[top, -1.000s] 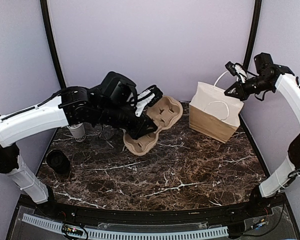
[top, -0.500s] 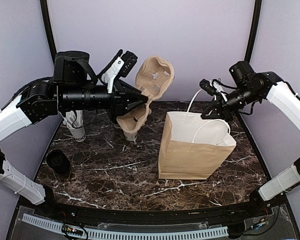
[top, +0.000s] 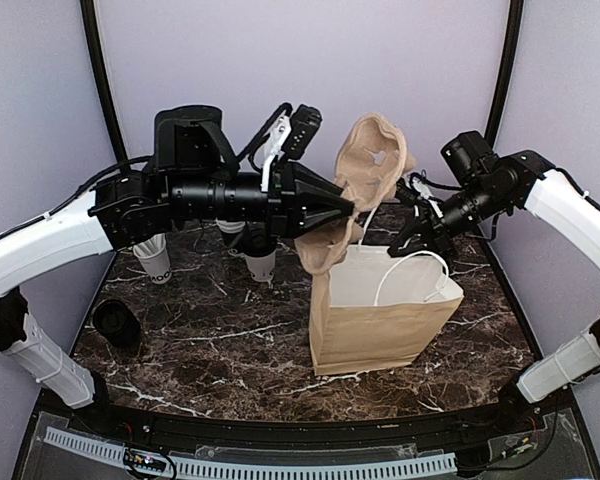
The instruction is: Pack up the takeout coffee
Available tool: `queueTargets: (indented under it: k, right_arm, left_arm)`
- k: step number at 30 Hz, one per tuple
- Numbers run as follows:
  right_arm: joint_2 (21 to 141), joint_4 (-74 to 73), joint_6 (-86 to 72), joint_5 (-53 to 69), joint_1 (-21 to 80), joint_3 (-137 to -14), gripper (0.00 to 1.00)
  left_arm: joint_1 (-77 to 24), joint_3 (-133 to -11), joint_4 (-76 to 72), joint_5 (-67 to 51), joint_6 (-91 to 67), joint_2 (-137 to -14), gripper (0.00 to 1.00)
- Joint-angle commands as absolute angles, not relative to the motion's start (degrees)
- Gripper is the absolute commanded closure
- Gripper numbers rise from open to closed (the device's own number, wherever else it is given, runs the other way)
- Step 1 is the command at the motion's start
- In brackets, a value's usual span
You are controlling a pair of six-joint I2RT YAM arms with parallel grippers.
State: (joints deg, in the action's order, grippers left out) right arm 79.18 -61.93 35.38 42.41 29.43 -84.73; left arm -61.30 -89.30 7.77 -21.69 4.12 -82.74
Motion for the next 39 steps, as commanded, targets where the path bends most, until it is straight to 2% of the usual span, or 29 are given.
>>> queueTargets:
  k: [1,17,31,39]
  right_arm:
    - [79.38,-60.24,34.08,44.04,30.16,-85.12,1.00]
    - [78.56,-57.37,31.76,37.97,30.22,-87.46,1.00]
    - [77.05,-56.88,33.12,37.37,30.23,-87.10,1.00]
    - [76.65,-56.83,35.23,37.92,30.23,-84.61,1.00]
  left_arm:
    - [-61.44,-91.94,2.80,-27.91,5.36,-86.91,0.77]
    - [-62.36,-94.50,0.18,-32.65,12.83,-94.95,0.77]
    - [-63.02,-101.70,9.71,-31.46,19.50,-103.24,0.77]
    - [-63.02,-100.02,11.49,-30.89,19.29,-103.25,0.78]
